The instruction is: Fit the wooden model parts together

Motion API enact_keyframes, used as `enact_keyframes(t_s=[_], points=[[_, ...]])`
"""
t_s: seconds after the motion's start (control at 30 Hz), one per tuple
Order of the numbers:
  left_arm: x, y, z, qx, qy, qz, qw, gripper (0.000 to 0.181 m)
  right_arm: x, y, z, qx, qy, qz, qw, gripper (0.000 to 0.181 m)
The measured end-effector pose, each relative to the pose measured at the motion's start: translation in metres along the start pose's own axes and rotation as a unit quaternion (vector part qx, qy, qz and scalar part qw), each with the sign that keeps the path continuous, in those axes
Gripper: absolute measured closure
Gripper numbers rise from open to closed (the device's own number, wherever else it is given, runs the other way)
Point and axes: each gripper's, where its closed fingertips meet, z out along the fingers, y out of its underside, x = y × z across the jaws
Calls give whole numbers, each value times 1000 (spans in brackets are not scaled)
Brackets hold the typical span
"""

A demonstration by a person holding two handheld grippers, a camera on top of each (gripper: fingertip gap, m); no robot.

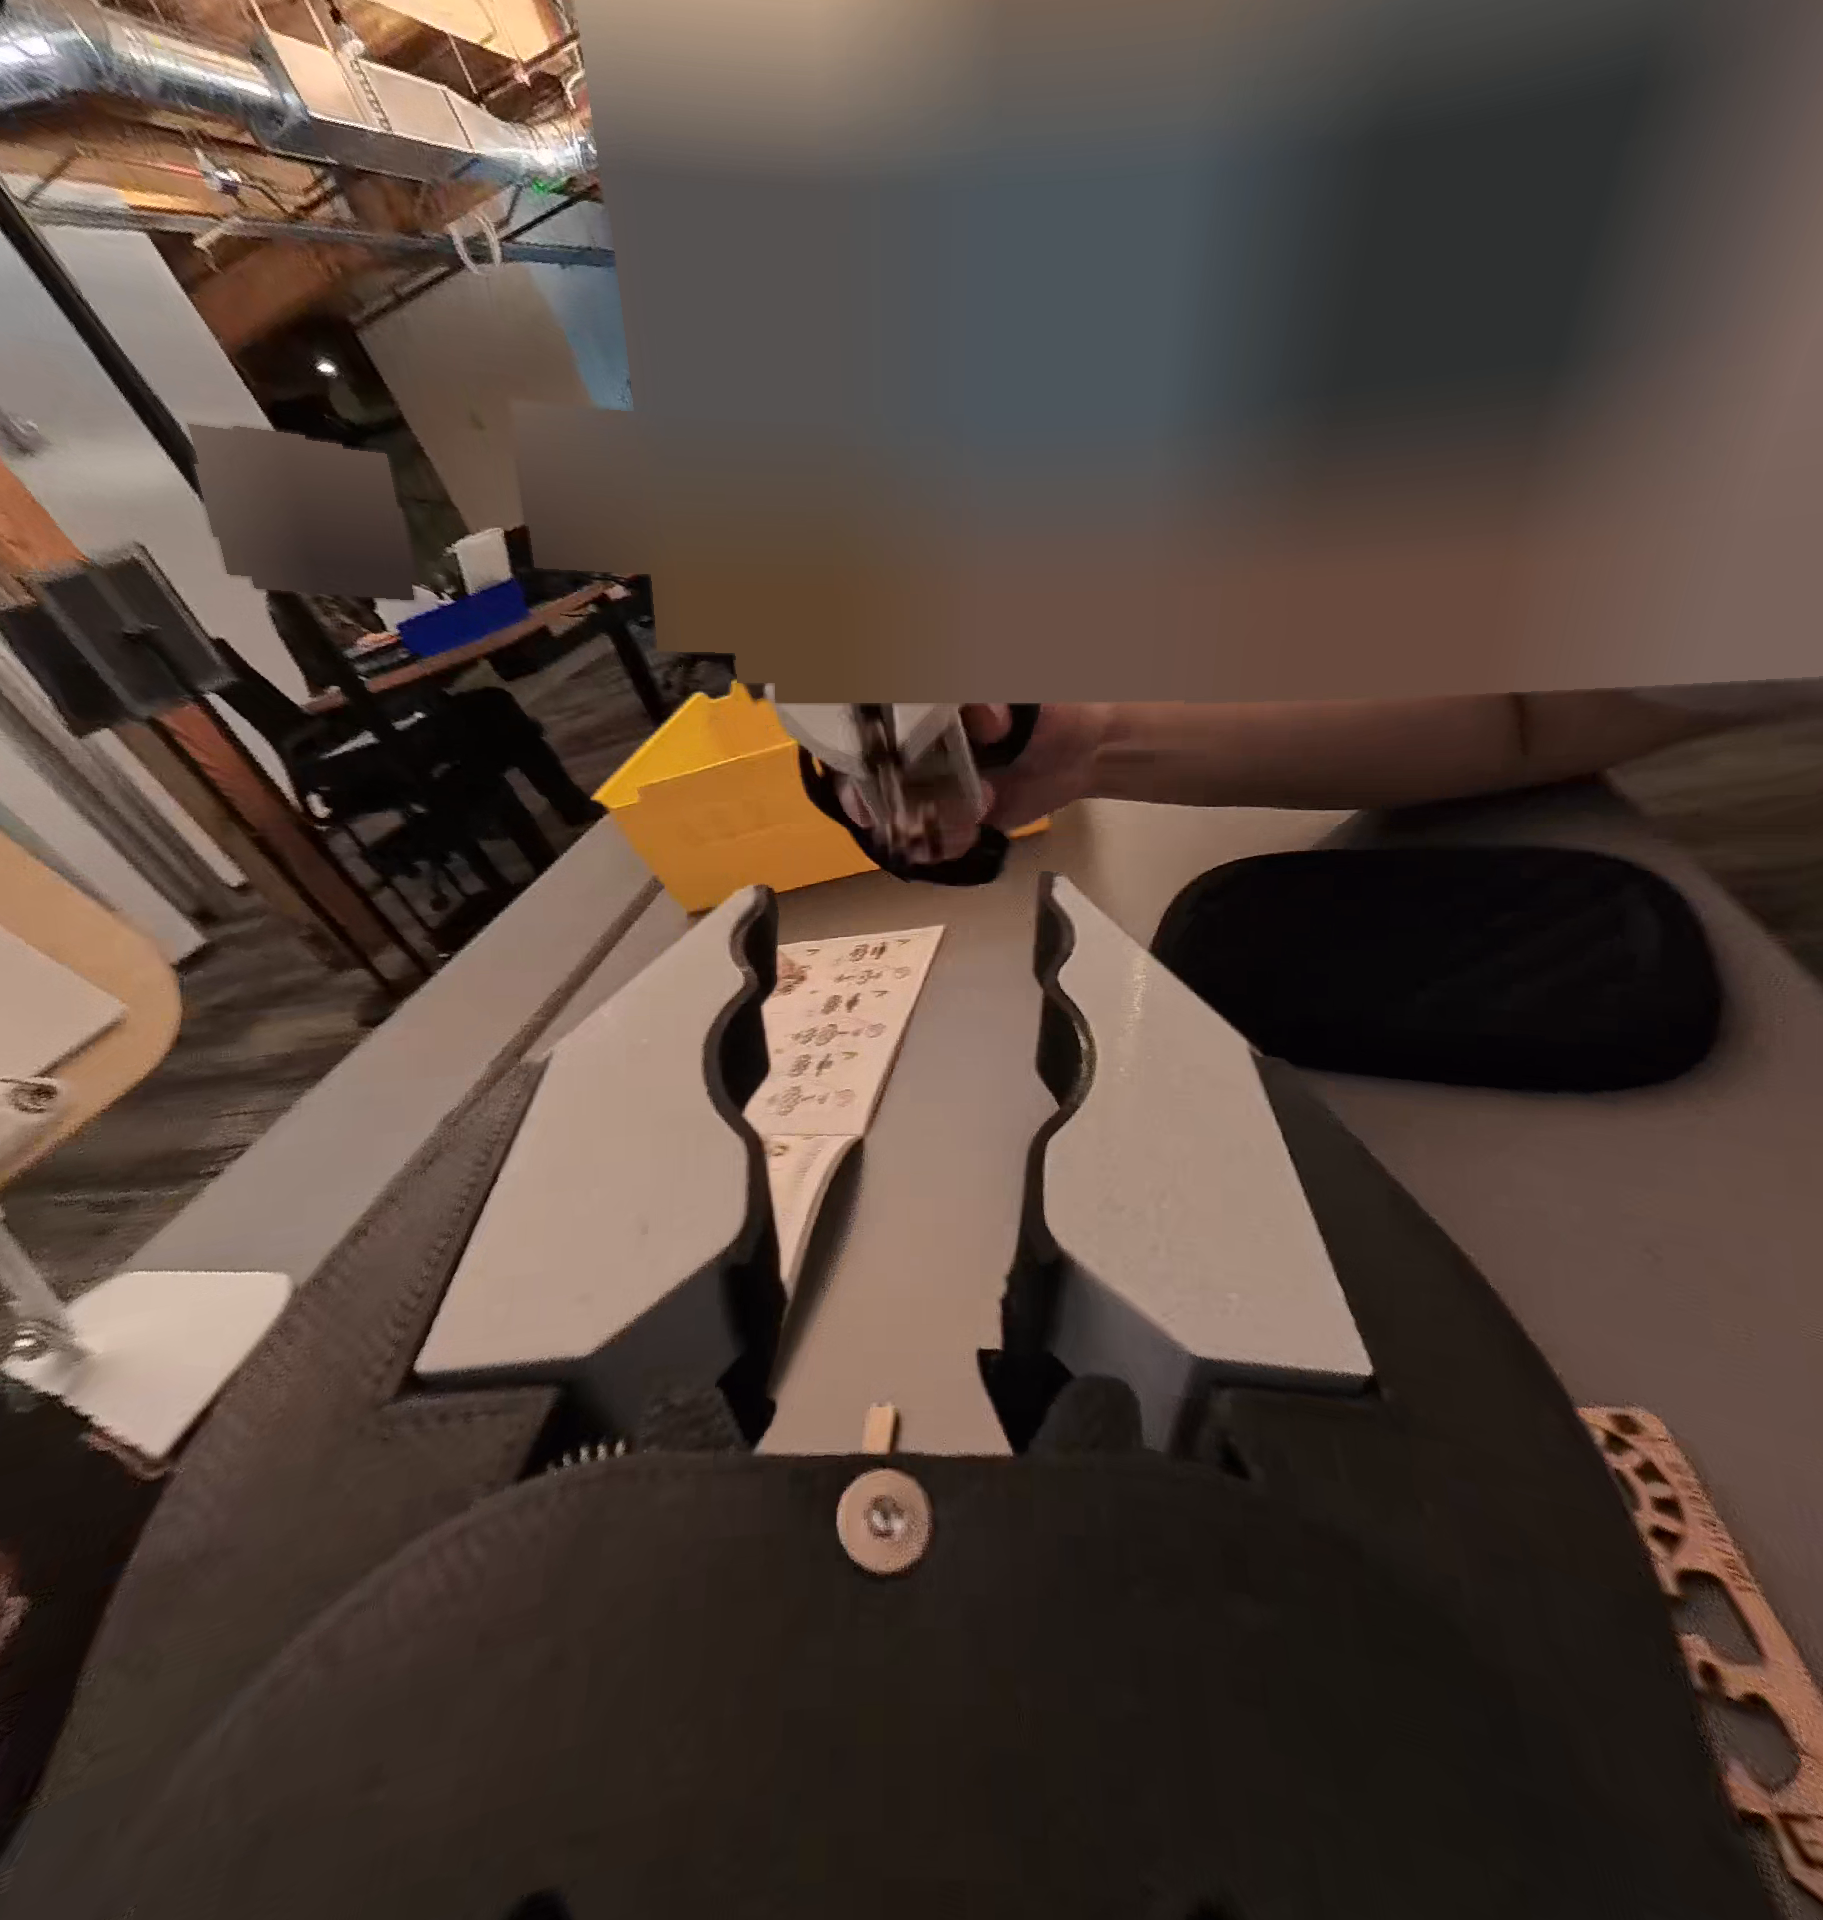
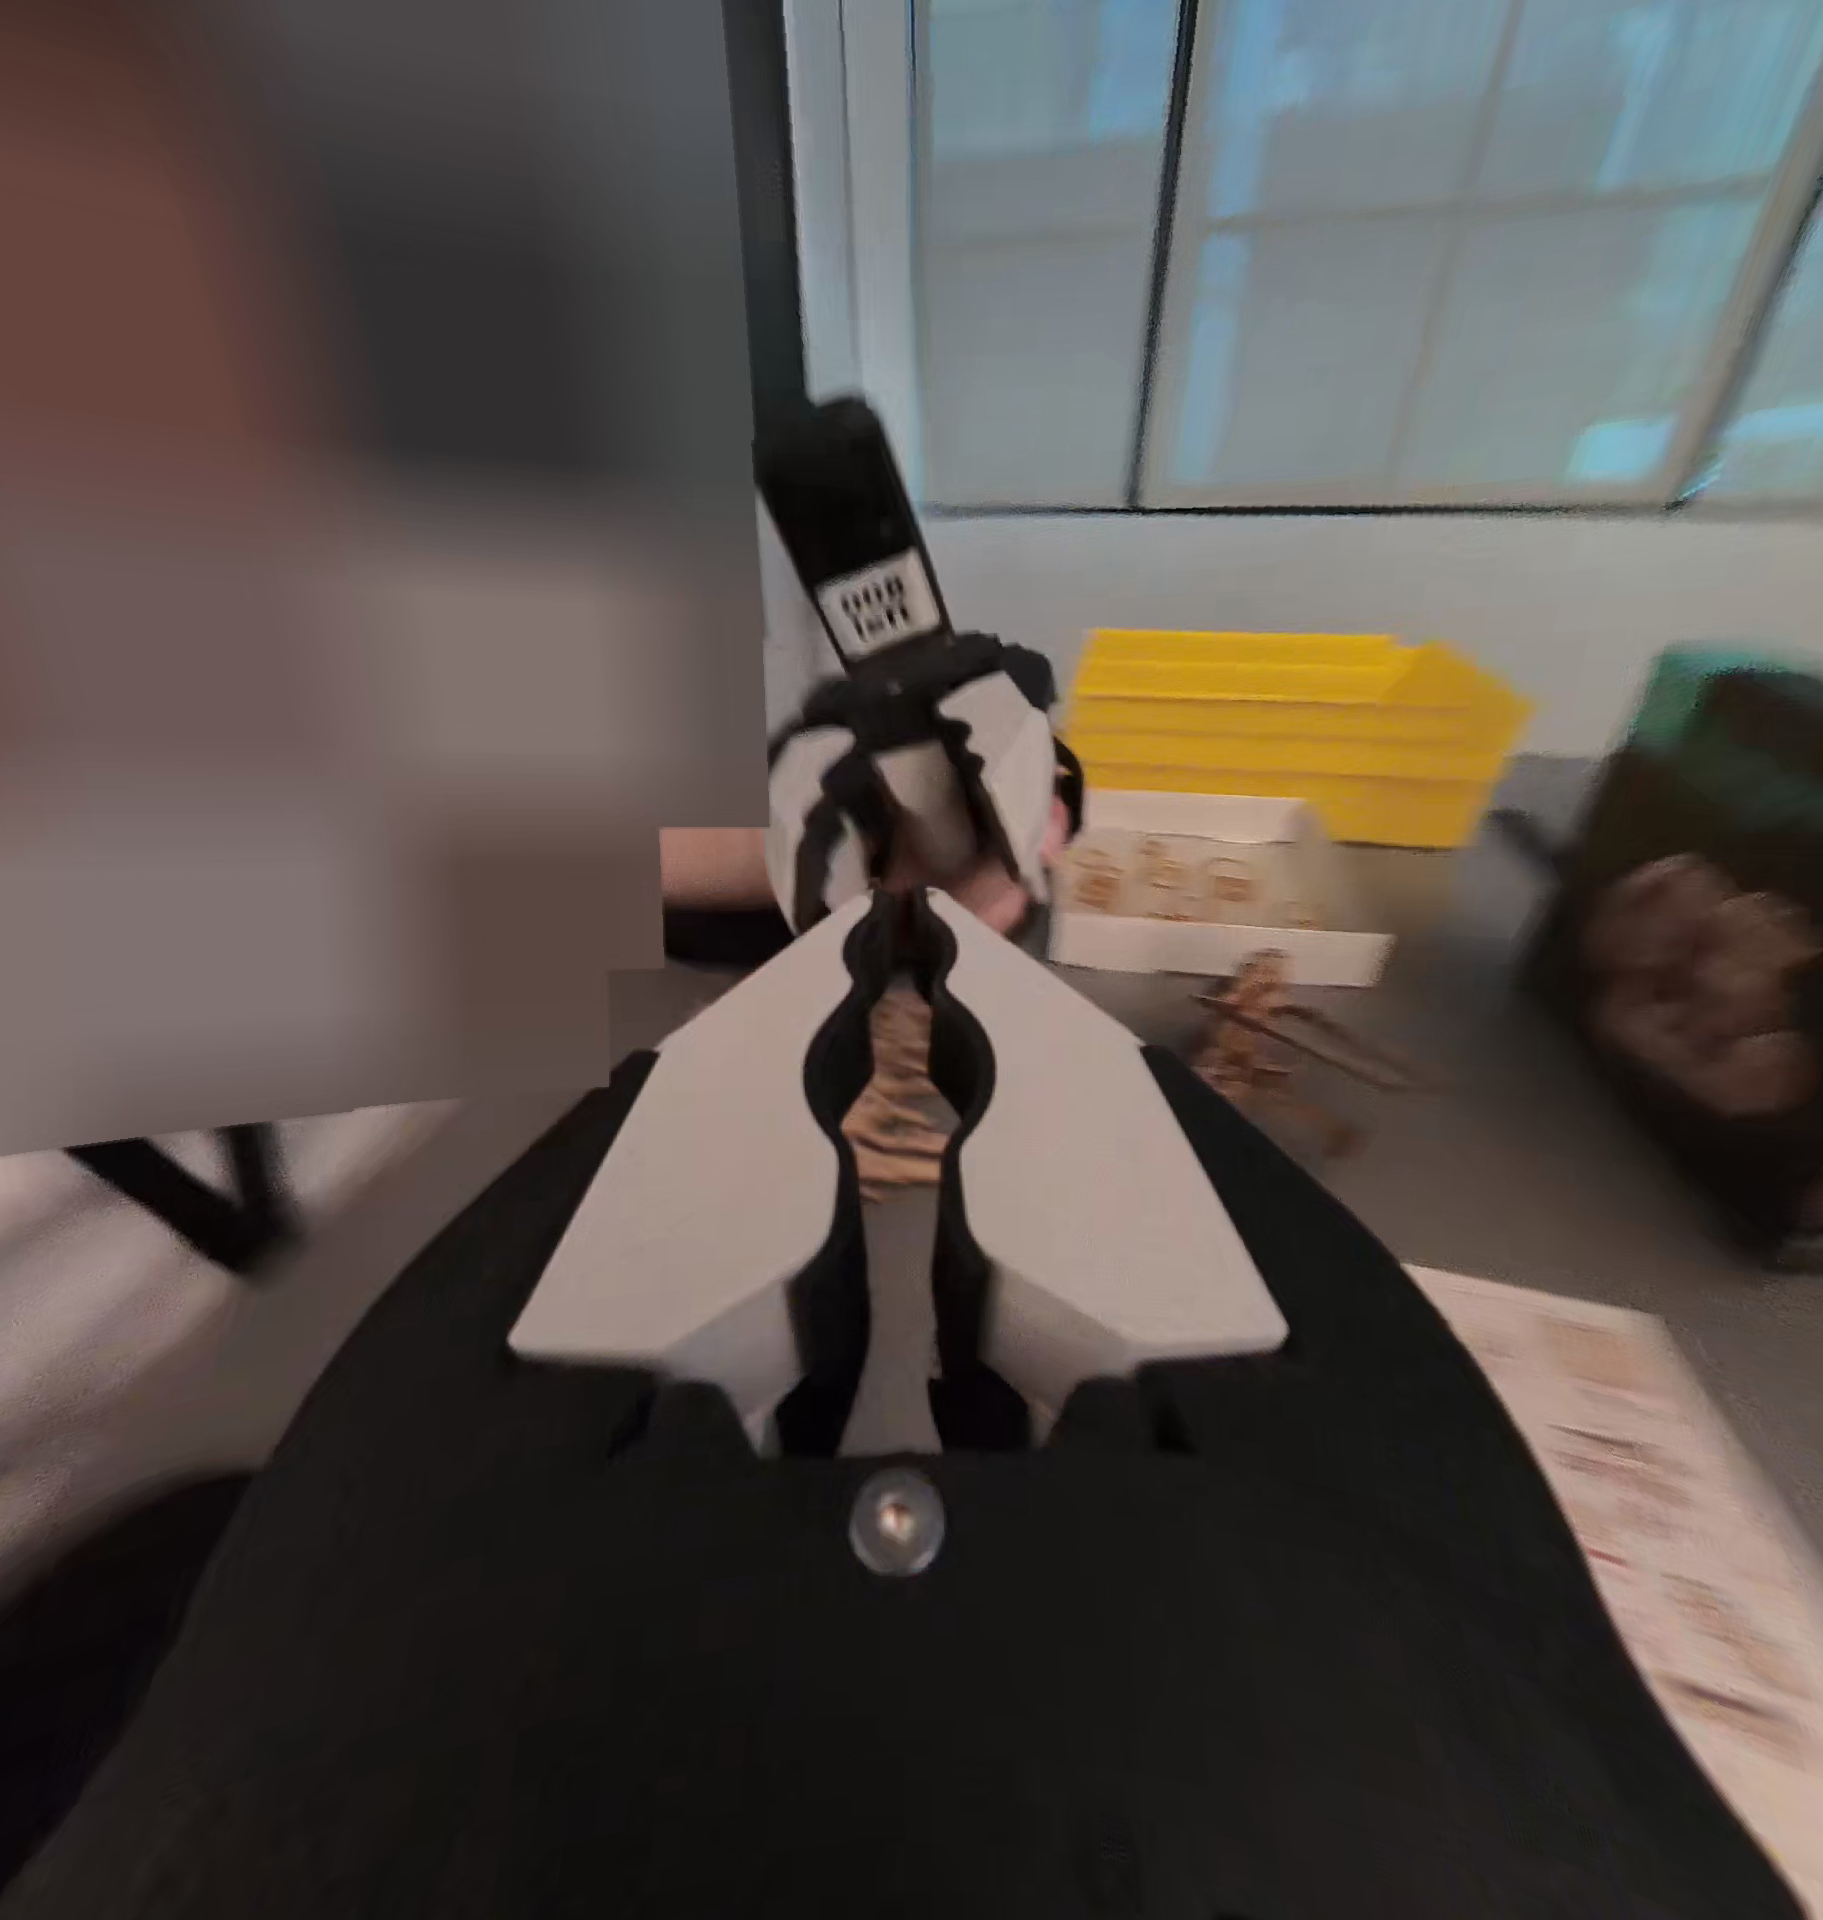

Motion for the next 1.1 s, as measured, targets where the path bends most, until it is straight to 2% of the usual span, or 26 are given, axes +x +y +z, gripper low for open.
enact_keyframes(t_s=[0.1, 0.17, 0.23, 0.27, 0.37, 0.43, 0.5, 0.63, 0.77, 0.83, 1.03, 1.1], points=[[-2, 7, -3, -5, 13, -8, 1000, 138, 6, 20, -2, -88, 84, -197, 973, 181], [0, 16, -6, -24, 34, -8, 999, 145, 0, 35, -2, -133, 110, -277, 945, 181], [-3, 27, -7, -45, 38, -16, 998, 147, 0, 55, -8, -186, 152, -360, 902, 181], [-3, 33, -7, -55, 45, -20, 997, 155, -5, 67, -9, -209, 156, -396, 880, 181], [-6, 61, -2, -103, 40, -30, 993, 166, -15, 107, -6, -258, 165, -457, 835, 181], [3, 77, 5, -128, 65, -59, 988, 167, -16, 130, -5, -293, 162, -505, 796, 181], [13, 94, 12, -158, 91, -75, 980, 165, -17, 149, -4, -323, 139, -530, 771, 181], [25, 123, 14, -225, 120, -46, 966, 175, -20, 163, -1, -339, 115, -543, 759, 180], [37, 139, 14, -266, 145, -26, 953, 173, -16, 163, -2, -344, 125, -539, 758, 172], [42, 143, 15, -277, 153, -23, 948, 172, -13, 161, -4, -348, 137, -535, 758, 165], [46, 151, 15, -292, 160, -22, 942, 171, -14, 163, -16, -378, 119, -528, 752, 161], [47, 151, 15, -294, 161, -22, 942, 171, -17, 164, -22, -390, 106, -505, 762, 159]])
